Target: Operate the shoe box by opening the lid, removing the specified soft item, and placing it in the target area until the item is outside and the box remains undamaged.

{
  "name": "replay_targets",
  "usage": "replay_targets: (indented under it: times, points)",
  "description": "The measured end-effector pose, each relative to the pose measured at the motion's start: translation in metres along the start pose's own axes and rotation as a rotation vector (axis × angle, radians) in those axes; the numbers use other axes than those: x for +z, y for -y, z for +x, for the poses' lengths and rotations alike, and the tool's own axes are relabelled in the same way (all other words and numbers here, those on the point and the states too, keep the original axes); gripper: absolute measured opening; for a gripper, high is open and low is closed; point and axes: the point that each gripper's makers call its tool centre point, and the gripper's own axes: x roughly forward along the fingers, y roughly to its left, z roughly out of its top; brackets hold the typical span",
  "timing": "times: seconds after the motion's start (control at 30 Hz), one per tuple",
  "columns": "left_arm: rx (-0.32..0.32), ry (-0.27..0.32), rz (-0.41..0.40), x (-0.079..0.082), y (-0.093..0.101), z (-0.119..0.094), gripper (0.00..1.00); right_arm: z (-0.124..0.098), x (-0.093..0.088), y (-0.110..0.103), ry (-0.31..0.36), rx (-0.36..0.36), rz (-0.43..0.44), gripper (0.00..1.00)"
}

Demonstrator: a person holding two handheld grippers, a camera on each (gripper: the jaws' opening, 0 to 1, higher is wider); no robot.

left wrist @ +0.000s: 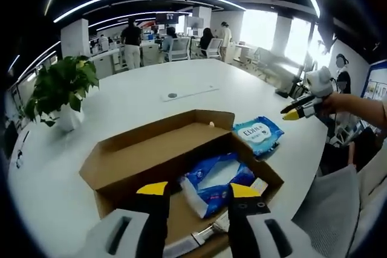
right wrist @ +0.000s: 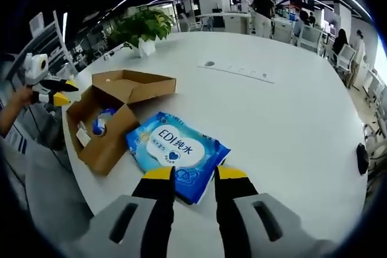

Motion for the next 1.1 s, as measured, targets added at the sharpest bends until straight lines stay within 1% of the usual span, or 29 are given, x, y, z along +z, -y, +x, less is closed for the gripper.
replay_targets:
  times: [0.13,0.3,0.5,0.7,0.83,1.0,1.1]
  points:
    - [-0.004,-0.001,-0.001,-0.004,-0.002,-0.003,0.38,-0.004,0.010,-0.012,-0.002,0.021,-0.069,0.27]
    - [-0.027,-0.009,0.016,-0.009,0.000,-0.005,0.38,-0.005,0.020,-0.029,-0.002,0.048,-0.128,0.27]
    - [-0.054,-0.024,0.044,-0.015,0.002,-0.003,0.38,-0.001,0.032,-0.052,-0.006,0.093,-0.207,0.28]
    - [-0.093,-0.053,0.101,-0.022,0.006,0.003,0.35,0.007,0.040,-0.074,-0.012,0.136,-0.266,0.28]
    - [-0.146,-0.065,0.150,-0.025,0.013,0.009,0.35,0.014,0.043,-0.091,-0.020,0.168,-0.325,0.27]
    - [-0.175,-0.096,0.187,-0.030,0.014,0.021,0.34,0.022,0.047,-0.107,-0.028,0.199,-0.368,0.27]
    - [-0.191,-0.103,0.193,-0.029,0.014,0.026,0.33,0.028,0.049,-0.114,-0.031,0.213,-0.386,0.26]
